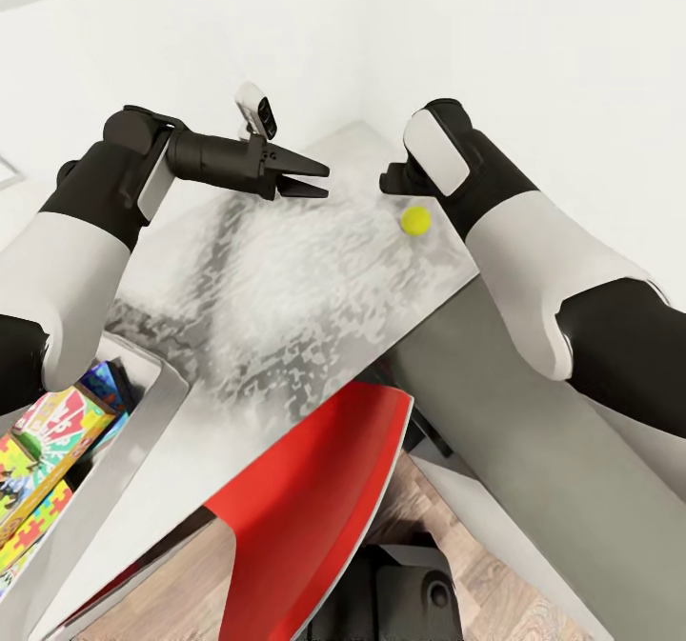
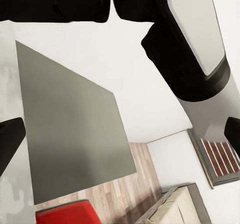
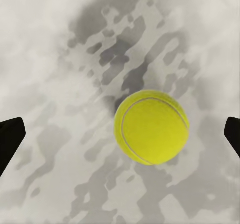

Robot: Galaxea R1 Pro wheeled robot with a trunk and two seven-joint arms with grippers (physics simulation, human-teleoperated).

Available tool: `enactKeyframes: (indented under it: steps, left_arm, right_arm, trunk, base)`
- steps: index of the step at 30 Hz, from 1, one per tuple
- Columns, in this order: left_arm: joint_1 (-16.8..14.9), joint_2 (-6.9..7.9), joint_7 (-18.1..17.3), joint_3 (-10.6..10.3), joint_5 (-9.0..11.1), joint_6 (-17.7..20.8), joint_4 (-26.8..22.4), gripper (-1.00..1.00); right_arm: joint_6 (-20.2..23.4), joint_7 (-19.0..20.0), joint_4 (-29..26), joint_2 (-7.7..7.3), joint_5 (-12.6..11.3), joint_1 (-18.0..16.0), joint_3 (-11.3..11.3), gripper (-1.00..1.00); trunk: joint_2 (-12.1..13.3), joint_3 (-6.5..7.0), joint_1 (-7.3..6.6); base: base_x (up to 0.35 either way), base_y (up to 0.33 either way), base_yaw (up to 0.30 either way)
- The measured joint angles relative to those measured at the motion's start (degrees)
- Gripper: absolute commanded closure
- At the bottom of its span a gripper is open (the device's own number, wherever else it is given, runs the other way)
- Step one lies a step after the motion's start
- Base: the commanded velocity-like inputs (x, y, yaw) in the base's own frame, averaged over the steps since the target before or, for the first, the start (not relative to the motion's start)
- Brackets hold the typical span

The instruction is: Put all the toys in the child's room - the three board games (two on the bed and one on the table), the two jigsaw puzzles on the table, and the tennis ball on the table - inside the toy box on the table in the child's room.

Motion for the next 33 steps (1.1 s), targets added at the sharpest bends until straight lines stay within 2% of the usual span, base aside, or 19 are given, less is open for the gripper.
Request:
enactKeyframes:
  steps: [13,33]
  left_arm:
    - [0.00,-0.06,0.00,0.00,-0.02,0.00,0.00,-1.00]
    - [-0.01,0.01,0.00,0.00,-0.02,0.00,0.00,-1.00]
  right_arm:
    - [-0.03,-0.49,0.00,-0.01,0.02,-0.03,0.06,-1.00]
    - [-0.07,-0.22,0.00,-0.09,-0.08,0.03,0.03,-1.00]
  trunk:
    - [0.00,-1.10,0.00]
    - [-0.01,-1.23,0.00]
  base:
    - [0.000,0.000,0.000]
    - [0.000,0.000,0.000]
